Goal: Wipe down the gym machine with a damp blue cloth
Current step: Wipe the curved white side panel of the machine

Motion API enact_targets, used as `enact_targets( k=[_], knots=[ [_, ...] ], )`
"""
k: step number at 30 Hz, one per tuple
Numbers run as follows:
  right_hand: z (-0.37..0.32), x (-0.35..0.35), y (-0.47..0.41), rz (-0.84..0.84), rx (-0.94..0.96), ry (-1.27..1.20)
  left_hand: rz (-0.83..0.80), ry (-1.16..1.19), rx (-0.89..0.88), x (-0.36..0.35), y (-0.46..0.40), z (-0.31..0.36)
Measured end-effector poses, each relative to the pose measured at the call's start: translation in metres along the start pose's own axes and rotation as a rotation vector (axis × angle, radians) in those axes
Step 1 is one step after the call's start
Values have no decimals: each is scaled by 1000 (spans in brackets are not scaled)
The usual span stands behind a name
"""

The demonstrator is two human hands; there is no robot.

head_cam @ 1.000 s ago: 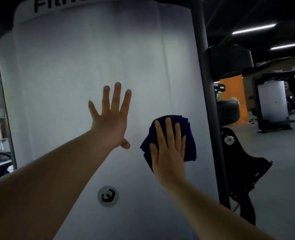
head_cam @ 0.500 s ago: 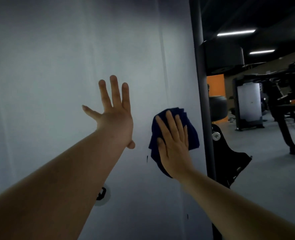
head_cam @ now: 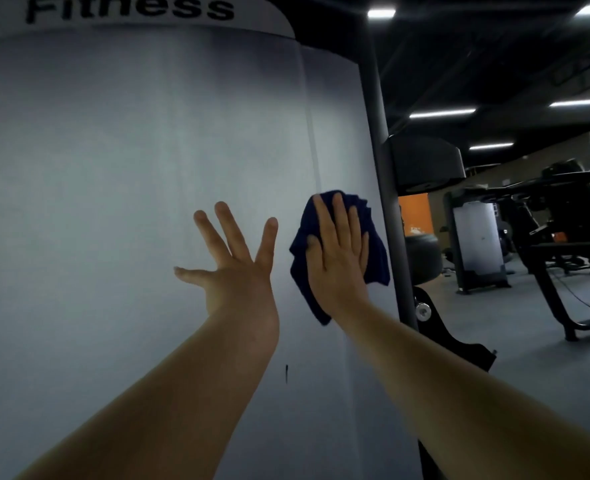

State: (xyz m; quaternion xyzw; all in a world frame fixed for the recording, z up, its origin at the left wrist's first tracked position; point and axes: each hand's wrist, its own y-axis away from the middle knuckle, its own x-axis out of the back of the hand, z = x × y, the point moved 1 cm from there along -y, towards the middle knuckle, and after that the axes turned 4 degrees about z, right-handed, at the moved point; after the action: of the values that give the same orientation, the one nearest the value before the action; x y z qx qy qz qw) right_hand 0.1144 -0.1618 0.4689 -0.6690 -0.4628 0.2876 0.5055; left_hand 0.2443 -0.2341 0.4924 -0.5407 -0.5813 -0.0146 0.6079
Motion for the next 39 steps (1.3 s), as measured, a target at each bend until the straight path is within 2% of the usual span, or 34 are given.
enact_targets(
  k=[3,7,12,15,18,24,29,35,39],
  knots=[
    [3,-3,8,37,37,4,13,1,-12,0,0,-1],
    [25,2,55,-42,148,24,29,-9,-37,0,2,-3],
    [8,4,-31,19,6,30,43,-13,-39,-2,3,-3],
    [13,1,-12,47,-25,20,59,-15,-46,-3,2,-5],
    [21,2,21,-13,-35,61,62,-10,-41,-2,2,-6],
    [16,7,-54,34,-226,18,46,32,-36,-3,-2,-3],
    [23,3,43,-11,-302,-3,114,32,-79,-8,4,-15],
    [34,7,8,51,-341,-25,132,87,-138,-10,7,-22],
    [23,-5,97,-5,-183,22,163,151,-189,-13,12,-30]
  ],
)
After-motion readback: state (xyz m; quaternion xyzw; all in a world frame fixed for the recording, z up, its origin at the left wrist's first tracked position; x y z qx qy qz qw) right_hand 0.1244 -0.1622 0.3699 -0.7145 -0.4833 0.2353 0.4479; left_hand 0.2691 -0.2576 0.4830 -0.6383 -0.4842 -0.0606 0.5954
